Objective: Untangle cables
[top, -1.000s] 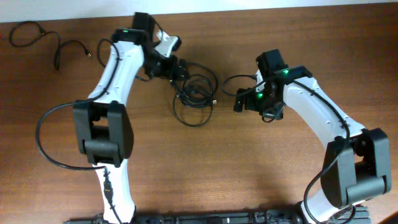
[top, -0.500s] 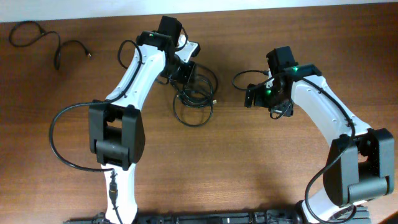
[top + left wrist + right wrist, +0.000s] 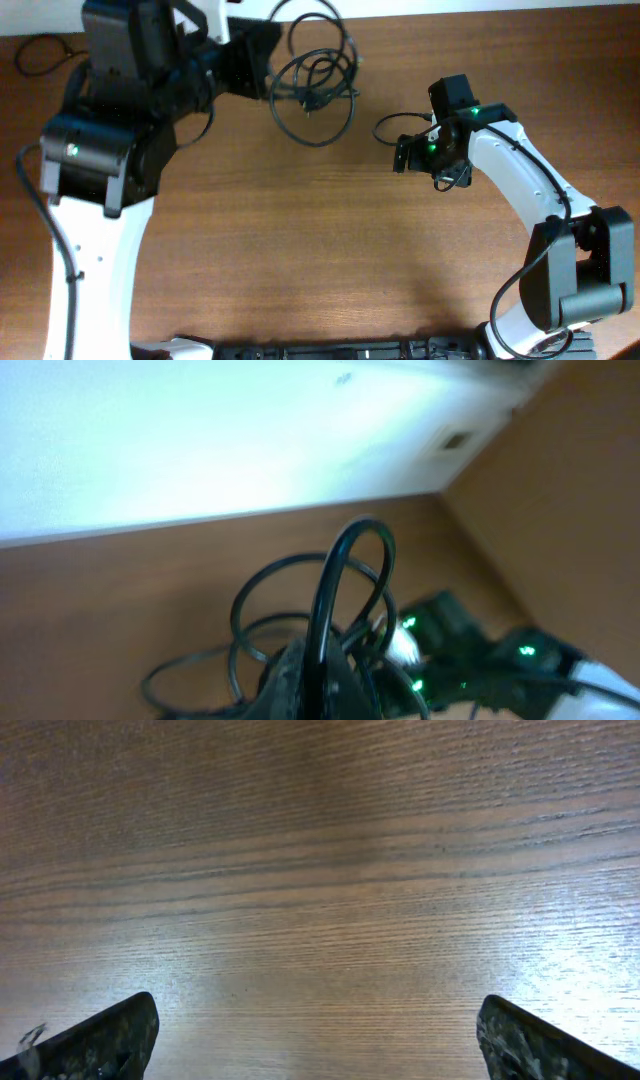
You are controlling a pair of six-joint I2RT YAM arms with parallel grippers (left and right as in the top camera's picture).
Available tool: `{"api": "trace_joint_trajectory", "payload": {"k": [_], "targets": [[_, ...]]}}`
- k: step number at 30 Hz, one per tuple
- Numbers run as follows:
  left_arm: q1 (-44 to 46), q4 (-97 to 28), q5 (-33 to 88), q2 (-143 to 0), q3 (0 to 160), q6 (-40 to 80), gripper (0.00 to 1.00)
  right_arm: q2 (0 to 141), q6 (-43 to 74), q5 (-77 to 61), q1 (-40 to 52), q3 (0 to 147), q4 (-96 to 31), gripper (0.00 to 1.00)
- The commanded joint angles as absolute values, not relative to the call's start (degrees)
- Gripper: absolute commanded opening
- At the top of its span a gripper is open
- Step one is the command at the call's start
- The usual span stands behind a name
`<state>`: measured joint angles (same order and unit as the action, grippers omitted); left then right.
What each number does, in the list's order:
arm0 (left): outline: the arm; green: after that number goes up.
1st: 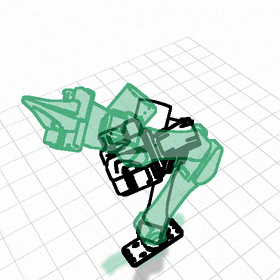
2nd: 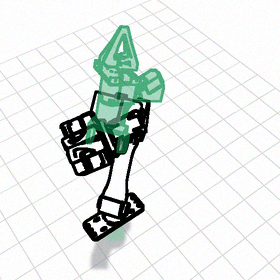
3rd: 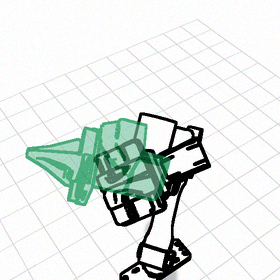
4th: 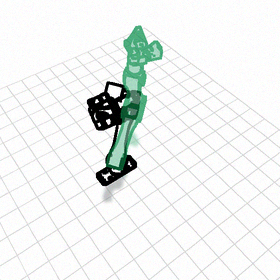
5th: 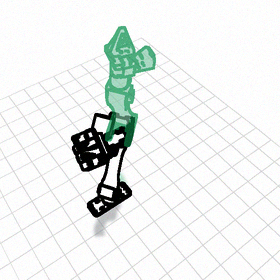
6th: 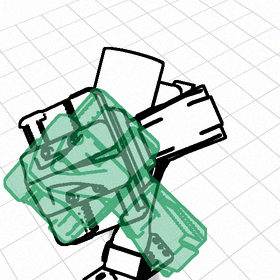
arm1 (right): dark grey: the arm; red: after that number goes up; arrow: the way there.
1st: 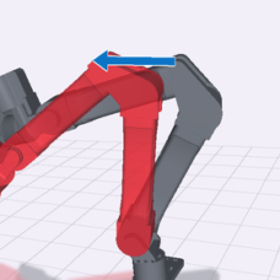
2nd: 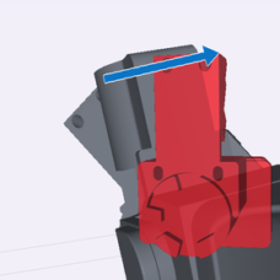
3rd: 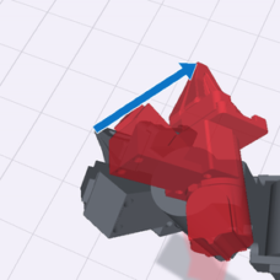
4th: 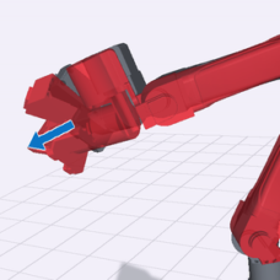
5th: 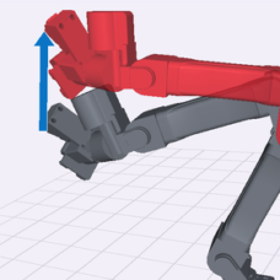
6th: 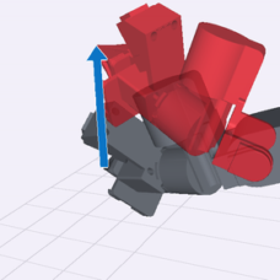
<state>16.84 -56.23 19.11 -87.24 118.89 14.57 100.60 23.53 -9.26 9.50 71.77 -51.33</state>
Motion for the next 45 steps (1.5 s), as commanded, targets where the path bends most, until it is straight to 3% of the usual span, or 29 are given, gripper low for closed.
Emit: {"api": "trace_joint_trajectory", "payload": {"k": [1,3,5,7,10,14,17,21,25,26,29,30,34,37,39,42,45], "targets": [[16.38,-63.86,7.01,-88.64,118.76,20.56,0.00,100.66,22.94,-8.51,9.34,71.42,-51.44,0.99],[16.45,-66.11,7.11,-91.74,118.76,20.80,0.00,100.66,22.94,-8.45,9.34,71.42,-51.03,0.99],[16.45,-67.70,7.84,-94.17,118.76,32.51,0.00,100.66,22.92,-13.87,9.37,71.42,-49.36,0.99],[16.45,-68.79,6.74,-95.64,118.76,34.72,0.00,100.64,9.28,-48.80,9.37,71.42,-52.62,1.00],[16.43,-68.79,-1.17,-97.25,118.76,34.76,0.00,99.77,-4.27,-82.35,9.23,71.72,-52.29,0.97],[16.45,-69.76,-6.87,-99.44,118.74,34.81,0.00,95.96,-4.05,-84.44,9.37,73.10,-52.27,0.95],[16.47,-70.39,3.18,-100.68,118.72,36.86,0.00,95.07,-1.28,-74.50,9.65,73.08,-51.70,0.88],[18.09,-71.24,10.85,-100.71,118.72,36.86,0.00,95.09,20.67,-47.94,14.83,73.08,-41.28,0.88],[19.73,-72.16,10.74,-100.77,118.72,36.84,0.00,95.18,24.82,-42.59,19.35,73.08,-34.81,0.84],[19.73,-72.66,10.76,-100.77,118.72,36.84,0.00,95.33,25.23,-39.16,19.86,73.06,-35.16,0.71],[19.53,-73.14,10.72,-100.36,118.83,36.62,0.00,97.19,27.33,-32.99,20.60,72.90,-37.36,0.11],[19.03,-72.82,10.72,-99.26,119.15,36.21,0.00,97.19,27.33,-29.89,20.60,72.90,-39.55,0.04],[11.88,-72.07,10.37,-87.24,121.21,34.57,0.00,97.19,35.77,-6.37,20.49,72.01,-47.16,0.04],[9.41,-76.31,-15.88,-78.54,121.21,34.30,0.00,97.19,44.49,3.42,20.51,71.55,-49.06,0.04],[9.41,-77.25,-20.58,-76.79,121.19,34.33,0.00,97.19,45.58,4.47,20.51,71.55,-49.28,0.04],[9.41,-72.58,-20.16,-75.16,121.19,41.80,0.00,97.23,47.70,5.23,20.51,71.50,-49.30,0.04],[9.41,-57.36,-13.21,-72.42,121.19,41.78,0.00,97.23,47.72,6.72,20.51,70.94,-49.28,0.04]]}}
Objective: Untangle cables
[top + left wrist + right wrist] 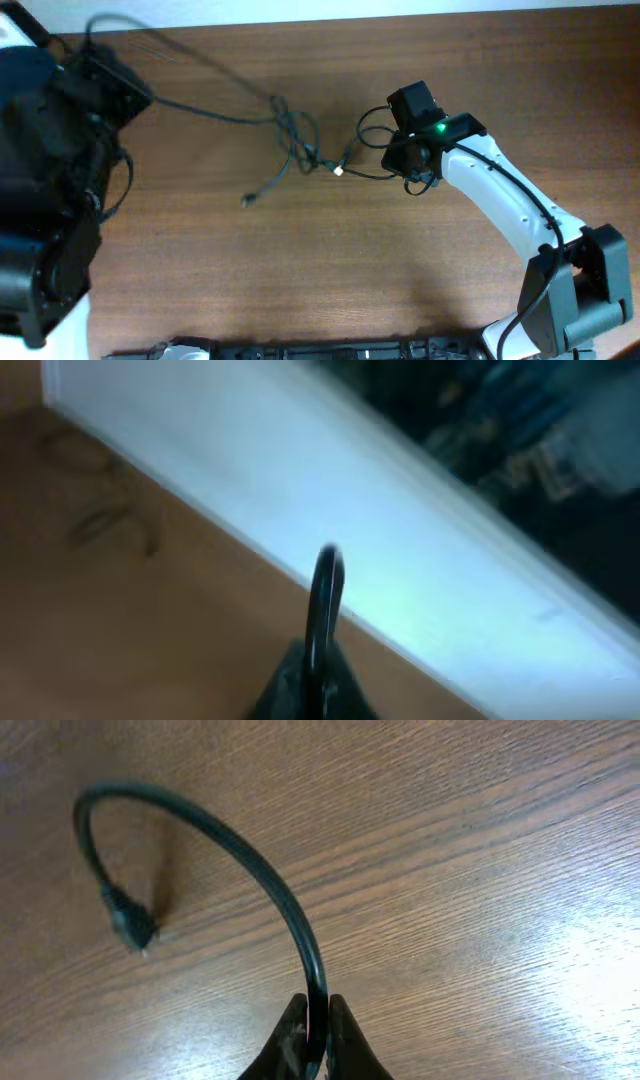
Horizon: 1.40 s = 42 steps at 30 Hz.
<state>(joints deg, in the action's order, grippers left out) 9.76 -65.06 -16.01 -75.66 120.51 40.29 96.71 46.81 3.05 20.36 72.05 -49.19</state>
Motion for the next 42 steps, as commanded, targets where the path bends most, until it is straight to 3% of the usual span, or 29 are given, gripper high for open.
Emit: {"api": "trace_joint_trajectory", "payload": {"k": [1,3,6,9,11,12,14,15,16,17,20,22,29,33,36,39,42], "targets": [[9.41,-48.42,-13.37,-71.02,121.19,41.56,0.00,97.23,48.66,8.32,20.51,70.00,-49.25,0.04],[9.41,-35.46,-21.37,-69.97,121.19,36.51,0.00,97.25,49.25,9.74,20.51,66.78,-48.07,0.04],[9.41,-24.62,-43.79,-70.76,121.19,30.44,0.00,97.23,49.80,9.72,20.51,62.89,-44.53,0.04],[9.41,-24.12,-42.24,-71.46,121.19,28.16,0.00,97.23,50.26,9.69,20.51,62.76,-43.27,0.04],[9.41,-21.50,-32.99,-72.23,121.19,28.10,0.00,97.23,50.26,9.50,20.51,62.76,-43.18,0.04],[9.41,-21.52,-28.21,-72.62,121.19,25.93,0.00,97.23,50.24,8.75,20.58,62.76,-43.03,0.13],[9.41,-22.39,-28.49,-74.24,121.19,23.03,0.00,97.23,50.24,8.19,20.56,62.76,-43.05,0.54],[9.41,-23.51,-29.61,-75.07,121.19,19.92,0.00,97.23,50.24,8.19,20.56,62.76,-43.03,0.64],[9.41,-25.06,-35.62,-76.03,121.19,19.40,0.00,97.25,50.24,8.19,20.56,62.76,-43.03,0.76],[9.41,-27.18,-47.92,-77.56,121.16,19.42,0.00,97.23,50.24,8.19,20.56,62.76,-42.98,0.97],[8.29,-35.46,-60.73,-82.61,121.16,19.68,0.00,97.23,50.24,8.21,20.56,62.76,-42.26,0.98],[4.64,-41.52,-60.75,-86.74,121.16,19.94,0.00,97.23,50.22,8.23,20.56,62.76,-42.15,0.98],[-16.62,-65.32,-56.29,-102.69,121.16,42.65,0.00,97.23,50.22,8.88,20.56,62.76,-41.91,0.98],[-27.46,-66.57,-41.60,-109.14,121.12,42.92,0.00,97.23,50.22,8.86,20.56,62.76,-41.10,0.98],[-30.83,-64.75,-41.58,-113.91,121.12,44.66,0.00,97.23,50.22,8.86,20.56,62.76,-40.71,0.98],[-31.03,-59.16,-42.39,-119.92,121.12,36.16,0.00,97.25,50.22,8.88,20.56,62.76,-40.23,0.98],[-31.05,-58.59,-54.06,-124.29,121.12,36.16,0.00,97.25,50.22,8.88,20.56,62.76,-40.23,0.98]]}}
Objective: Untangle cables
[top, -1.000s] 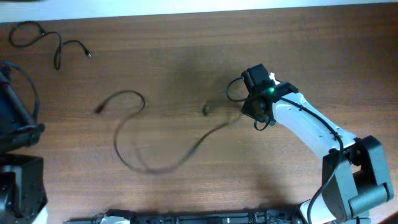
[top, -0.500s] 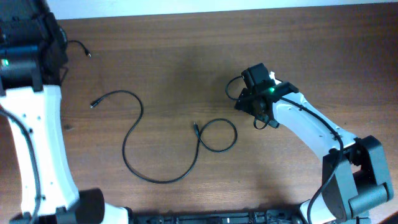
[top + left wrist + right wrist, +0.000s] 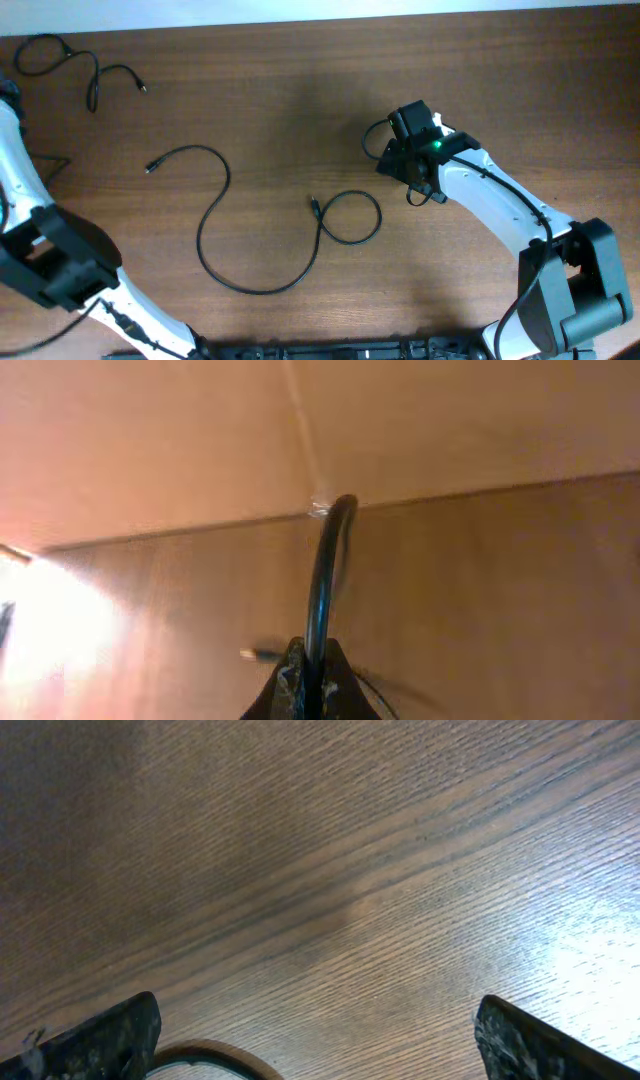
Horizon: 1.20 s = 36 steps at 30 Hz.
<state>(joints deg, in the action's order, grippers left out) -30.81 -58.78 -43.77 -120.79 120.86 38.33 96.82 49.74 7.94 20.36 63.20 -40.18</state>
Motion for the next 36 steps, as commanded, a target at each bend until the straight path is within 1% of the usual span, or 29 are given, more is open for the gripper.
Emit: {"api": "trace_joint_trajectory", "payload": {"k": [1,3,4,5,6,8,9,10,12,13,14,15,16,17,18,19,21,22,23,24,25,26,27,28,29,30,32,34,36], "targets": [[-31.31,-58.57,-56.27,-125.73,121.12,36.14,0.00,97.25,50.22,8.88,20.56,62.76,-40.21,0.98],[-32.18,-57.98,-56.42,-129.78,121.12,33.89,0.00,97.25,50.22,8.88,20.56,62.76,-40.01,0.98],[-32.16,-57.21,-56.45,-131.52,121.12,31.38,0.06,97.25,50.22,8.88,20.56,62.76,-40.01,0.98],[-32.14,-57.10,-56.40,-133.14,121.12,30.00,0.09,97.25,50.24,8.88,20.56,62.76,-39.99,0.98],[-32.16,-57.21,-56.38,-135.44,121.12,29.32,0.17,97.25,50.22,8.88,20.56,62.76,-39.90,0.98],[-32.14,-57.23,-56.34,-137.73,121.12,28.29,0.18,97.25,50.24,8.88,20.56,62.76,-39.55,0.98],[-32.16,-57.21,-55.70,-138.63,121.12,26.74,0.22,97.25,50.22,8.91,20.56,62.74,-39.55,0.98],[-32.16,-57.34,-55.72,-139.20,121.12,26.59,0.36,97.25,50.24,8.88,20.56,62.61,-39.53,0.98],[-32.16,-56.01,-55.99,-139.28,121.69,21.80,0.72,97.25,50.24,8.86,20.56,61.32,-37.45,0.98],[-32.16,-56.01,-56.01,-139.24,123.09,19.59,0.86,97.25,50.24,8.86,20.56,59.96,-35.38,0.98],[-32.14,-56.66,-55.92,-139.00,124.84,19.62,0.86,97.25,50.24,8.84,20.56,59.11,-34.46,0.98],[-31.99,-57.63,-54.65,-138.45,127.20,19.70,0.89,97.25,50.22,8.84,20.56,58.87,-34.46,0.98],[-32.01,-58.00,-48.29,-137.12,128.88,19.90,0.95,97.25,50.22,8.84,20.56,58.87,-34.46,0.98],[-32.05,-57.91,-35.77,-134.54,129.73,22.44,1.00,97.25,50.24,8.86,20.56,58.87,-34.44,1.00],[-32.05,-57.84,-25.19,-132.27,129.75,24.23,0.99,97.25,50.22,8.86,20.56,58.87,-34.41,1.00],[-32.03,-57.69,-18.41,-131.52,129.75,24.21,0.99,97.25,50.22,8.86,20.56,58.87,-34.41,1.00],[-32.16,-59.13,-17.74,-131.61,128.40,24.86,0.99,97.25,50.19,8.86,20.56,58.87,-34.44,0.99],[-32.32,-60.23,-16.88,-131.61,127.52,24.97,0.96,97.25,50.22,8.86,20.56,58.87,-34.44,0.99],[-32.38,-61.82,-15.64,-131.61,126.67,24.95,0.86,97.25,50.22,8.86,20.56,58.87,-34.41,0.99],[-32.38,-64.23,-15.18,-131.66,126.37,24.95,0.66,97.25,50.22,8.86,20.56,58.87,-34.35,0.99],[-32.36,-65.25,-15.18,-131.68,125.67,24.97,0.58,97.25,50.22,8.86,20.56,58.87,-34.13,0.99],[-32.45,-65.23,-15.49,-131.66,123.92,24.95,0.63,97.25,50.22,8.86,20.56,58.87,-34.04,0.99],[-32.73,-64.84,-15.79,-131.68,122.19,24.99,0.51,97.25,50.17,8.86,20.56,58.87,-34.04,0.99],[-32.91,-63.20,-16.88,-131.68,119.77,24.97,0.25,97.25,49.82,8.84,20.56,58.87,-34.06,0.99],[-32.91,-61.89,-19.86,-131.68,117.99,24.95,0.15,97.25,49.82,8.84,20.56,58.87,-34.04,0.99],[-32.91,-60.47,-24.10,-131.68,115.92,24.95,0.00,97.25,49.82,8.84,20.56,58.87,-34.04,0.99],[-32.93,-56.03,-28.36,-131.68,111.11,24.73,0.00,97.25,49.82,8.86,20.56,58.87,-34.02,0.99],[-32.91,-48.62,-28.67,-131.68,105.32,18.94,0.00,97.25,49.82,8.86,20.56,58.87,-34.00,0.99],[-32.16,-45.58,-46.59,-131.68,103.55,17.67,0.00,97.25,49.82,8.86,20.56,58.87,-34.00,0.99]]}}
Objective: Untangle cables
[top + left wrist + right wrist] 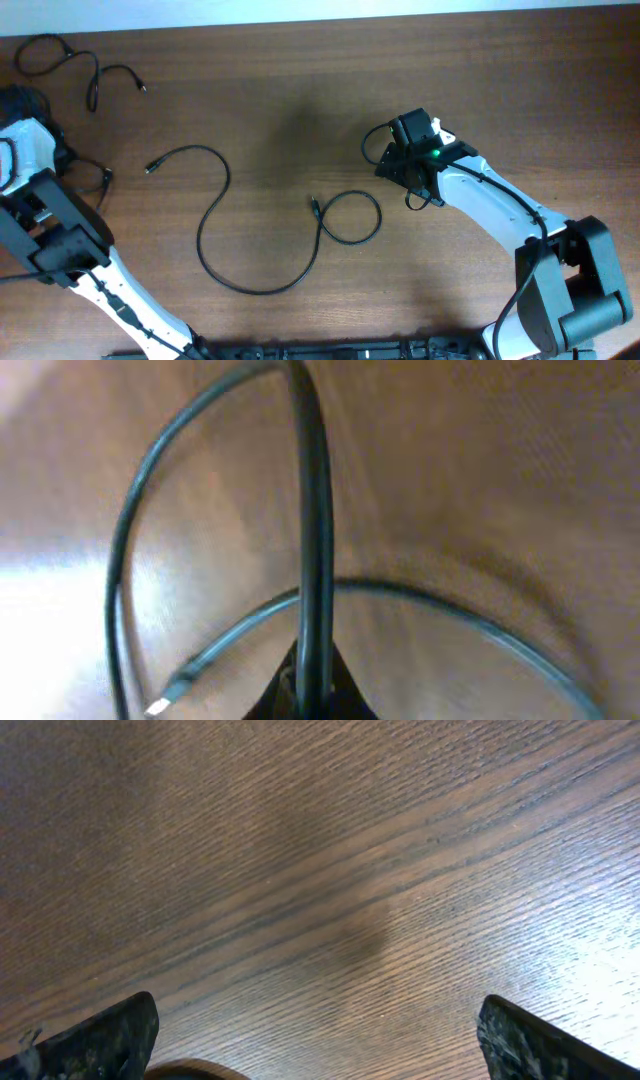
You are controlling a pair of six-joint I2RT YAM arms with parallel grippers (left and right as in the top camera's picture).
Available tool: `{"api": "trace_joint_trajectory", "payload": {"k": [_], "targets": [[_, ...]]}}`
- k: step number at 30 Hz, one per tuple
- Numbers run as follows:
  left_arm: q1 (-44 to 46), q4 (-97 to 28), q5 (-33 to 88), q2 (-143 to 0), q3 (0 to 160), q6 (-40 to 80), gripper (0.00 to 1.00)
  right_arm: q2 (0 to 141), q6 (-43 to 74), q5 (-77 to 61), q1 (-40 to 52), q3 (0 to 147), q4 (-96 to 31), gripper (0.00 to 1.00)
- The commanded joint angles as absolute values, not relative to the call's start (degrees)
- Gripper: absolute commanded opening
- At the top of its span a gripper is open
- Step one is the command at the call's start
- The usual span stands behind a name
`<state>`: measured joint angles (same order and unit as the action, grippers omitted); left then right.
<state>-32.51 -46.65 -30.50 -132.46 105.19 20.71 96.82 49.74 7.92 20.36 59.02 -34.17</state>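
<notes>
A long black cable (215, 215) lies loose in an S on the brown table, ending in a small loop (350, 217) at the centre. A second black cable (90, 75) lies curled at the far left corner. My left gripper (62, 158) is at the left edge, shut (310, 695) on a third black cable (312, 510), whose plug end (165, 698) curves beside the jaws. Right of the loop, my right gripper (398, 168) is open (315, 1050) low over bare wood, holding nothing.
The white wall edge (320, 8) runs along the table's far side. A short piece of dark cable (190, 1070) shows at the bottom of the right wrist view. Black wiring (375, 135) loops off the right wrist.
My left arm has come in from the left edge, still shut on its cable, whose end now lies near the jaws. The long cable, the corner cable and the right gripper have hardly moved.
First a tangled bundle lay at the back centre, my left gripper shut on it, the right open nearby. Then the left held a cable stretched far left while the right was shut on another. Later the cables lay apart and the right was open, as now.
</notes>
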Motion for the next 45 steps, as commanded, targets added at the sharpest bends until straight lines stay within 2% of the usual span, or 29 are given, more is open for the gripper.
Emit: {"api": "trace_joint_trajectory", "payload": {"k": [1,3,5,6,8,9,10,11,12,13,14,19,20,21,22,23,24,25,28,30,31,32,33,34,35,39,40,43,45], "targets": [[-32.14,-44.62,-53.95,-131.68,103.55,17.65,0.06,97.25,49.82,8.86,20.56,58.87,-33.95,0.99],[-32.42,-42.83,-52.03,-131.68,103.53,17.63,0.21,97.25,49.84,8.86,20.56,58.87,-33.54,0.99],[-32.47,-41.47,-36.99,-131.68,103.53,17.63,0.51,97.25,49.82,8.86,20.56,58.87,-33.56,0.99],[-32.25,-39.83,-33.98,-131.63,103.59,14.15,0.72,97.25,49.82,8.86,20.56,58.87,-33.56,0.99],[-31.44,-39.42,-39.99,-131.17,105.91,1.34,0.82,97.25,49.82,8.84,20.56,58.87,-33.56,0.99],[-30.98,-39.38,-44.95,-130.13,106.80,1.28,0.82,97.25,49.82,8.84,20.56,58.87,-33.56,0.99],[-30.89,-39.42,-43.99,-128.79,107.59,1.28,0.74,97.25,49.82,8.84,20.56,58.87,-33.58,0.99],[-30.89,-39.42,-38.44,-127.72,107.63,1.26,0.50,97.25,49.82,8.86,20.56,58.87,-33.56,0.99],[-30.89,-39.70,-31.59,-127.92,107.59,1.26,0.40,97.25,49.82,8.86,20.56,58.87,-33.56,0.99],[-30.89,-39.94,-24.91,-128.38,107.09,1.26,0.16,97.25,49.82,8.84,20.56,58.87,-33.58,0.99],[-30.89,-39.92,-22.06,-129.73,106.06,1.78,0.11,97.25,49.82,8.86,20.56,58.87,-33.58,0.99],[-30.92,-38.13,-26.48,-136.40,105.93,1.89,0.02,97.25,49.82,8.86,20.56,58.87,-33.56,0.99],[-30.92,-38.00,-29.19,-136.75,105.93,1.89,0.03,97.25,49.82,8.86,20.56,58.87,-33.54,0.99],[-31.31,-38.20,-38.06,-137.99,105.93,1.89,0.15,97.25,49.84,8.86,20.56,58.87,-33.54,0.99],[-31.81,-38.17,-41.63,-138.15,106.06,1.87,0.24,97.25,49.84,8.86,20.56,58.87,-33.54,0.99],[-31.75,-39.16,-42.48,-137.51,107.55,1.87,0.40,97.25,49.82,8.86,20.56,58.87,-33.36,0.99],[-31.53,-40.45,-41.54,-136.27,109.56,2.09,0.71,97.25,49.82,8.84,20.56,58.87,-33.17,0.99],[-31.48,-41.15,-39.79,-134.34,110.89,4.51,0.82,97.25,49.82,8.84,20.56,58.87,-33.19,0.99],[-31.51,-41.89,-20.51,-126.02,111.77,9.82,0.98,97.25,49.82,8.84,20.56,58.81,-33.17,0.99],[-31.51,-41.91,-6.02,-122.91,111.77,9.82,0.99,97.25,49.82,8.84,20.56,58.76,-33.17,0.99],[-31.48,-45.84,4.47,-122.32,111.77,9.80,0.96,97.25,49.82,8.84,20.56,58.76,-33.12,0.99],[-31.48,-51.66,9.19,-122.43,111.50,9.80,0.93,97.25,49.82,8.84,20.56,58.76,-33.04,0.99],[-31.48,-55.31,11.49,-122.56,110.30,9.80,0.85,97.25,49.82,8.84,20.56,58.76,-32.86,0.99],[-31.09,-57.23,12.25,-122.56,107.26,9.39,0.84,97.25,49.82,8.84,20.56,58.76,-32.73,0.99],[-30.39,-57.30,12.23,-122.56,103.50,5.61,0.77,97.25,49.82,8.84,20.56,58.76,-32.73,0.99],[-28.73,-56.40,8.36,-122.56,94.21,3.20,0.72,97.25,49.82,8.82,20.56,58.76,-32.73,0.99],[-28.62,-55.44,4.49,-122.56,91.37,3.18,0.65,97.25,49.82,8.82,20.56,58.76,-32.73,0.99],[-28.64,-50.76,-4.45,-122.56,84.51,3.18,0.61,97.25,49.82,8.82,20.56,58.76,-32.71,0.99],[-28.71,-46.65,-8.34,-122.56,81.71,3.20,0.51,97.25,49.80,8.82,20.56,58.76,-32.75,0.99]]}}
